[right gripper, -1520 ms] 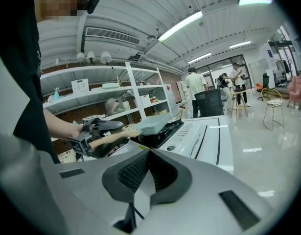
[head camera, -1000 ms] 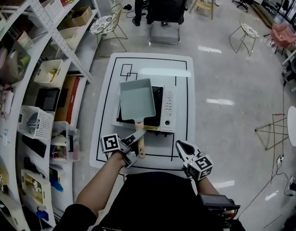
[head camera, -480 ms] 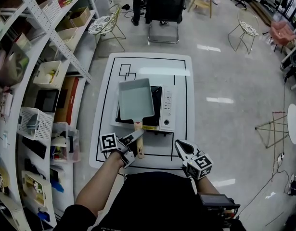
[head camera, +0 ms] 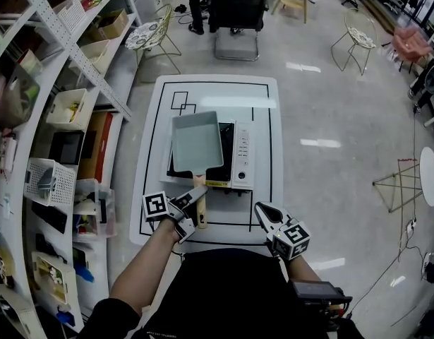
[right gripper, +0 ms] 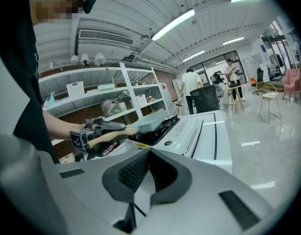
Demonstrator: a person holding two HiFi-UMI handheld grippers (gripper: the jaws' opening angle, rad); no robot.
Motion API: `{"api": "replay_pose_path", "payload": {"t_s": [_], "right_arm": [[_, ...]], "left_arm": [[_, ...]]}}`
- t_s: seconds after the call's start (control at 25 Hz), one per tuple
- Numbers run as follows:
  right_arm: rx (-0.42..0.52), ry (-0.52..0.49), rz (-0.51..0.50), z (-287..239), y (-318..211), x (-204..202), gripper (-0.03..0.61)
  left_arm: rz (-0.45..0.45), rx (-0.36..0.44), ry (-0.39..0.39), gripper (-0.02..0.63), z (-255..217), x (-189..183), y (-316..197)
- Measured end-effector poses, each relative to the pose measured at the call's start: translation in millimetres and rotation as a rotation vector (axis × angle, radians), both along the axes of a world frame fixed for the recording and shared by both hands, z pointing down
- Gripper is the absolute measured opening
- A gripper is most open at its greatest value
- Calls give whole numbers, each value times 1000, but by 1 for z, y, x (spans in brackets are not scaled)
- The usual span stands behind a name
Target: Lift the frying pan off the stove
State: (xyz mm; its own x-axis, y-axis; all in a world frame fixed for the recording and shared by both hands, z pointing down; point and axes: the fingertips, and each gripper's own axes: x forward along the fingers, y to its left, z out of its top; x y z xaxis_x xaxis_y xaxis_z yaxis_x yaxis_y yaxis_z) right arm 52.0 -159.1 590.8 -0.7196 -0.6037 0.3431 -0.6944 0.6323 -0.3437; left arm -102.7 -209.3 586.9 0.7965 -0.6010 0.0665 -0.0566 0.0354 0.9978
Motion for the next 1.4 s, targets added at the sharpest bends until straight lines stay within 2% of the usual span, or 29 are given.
{"api": "replay_pose_path", "payload": {"t_s": [0.52, 1.0, 1.4], "right_arm": [[4, 0, -23, 1, -6, -8, 25], [10, -6, -41, 4, -1, -10, 25], [22, -32, -59, -13, 1, 10, 25]], "left_arm": [[-12, 9, -32, 117, 0, -10, -4], [1, 66, -40, 118, -8, -4, 3], [-13, 91, -41, 121, -32, 17, 11]]}}
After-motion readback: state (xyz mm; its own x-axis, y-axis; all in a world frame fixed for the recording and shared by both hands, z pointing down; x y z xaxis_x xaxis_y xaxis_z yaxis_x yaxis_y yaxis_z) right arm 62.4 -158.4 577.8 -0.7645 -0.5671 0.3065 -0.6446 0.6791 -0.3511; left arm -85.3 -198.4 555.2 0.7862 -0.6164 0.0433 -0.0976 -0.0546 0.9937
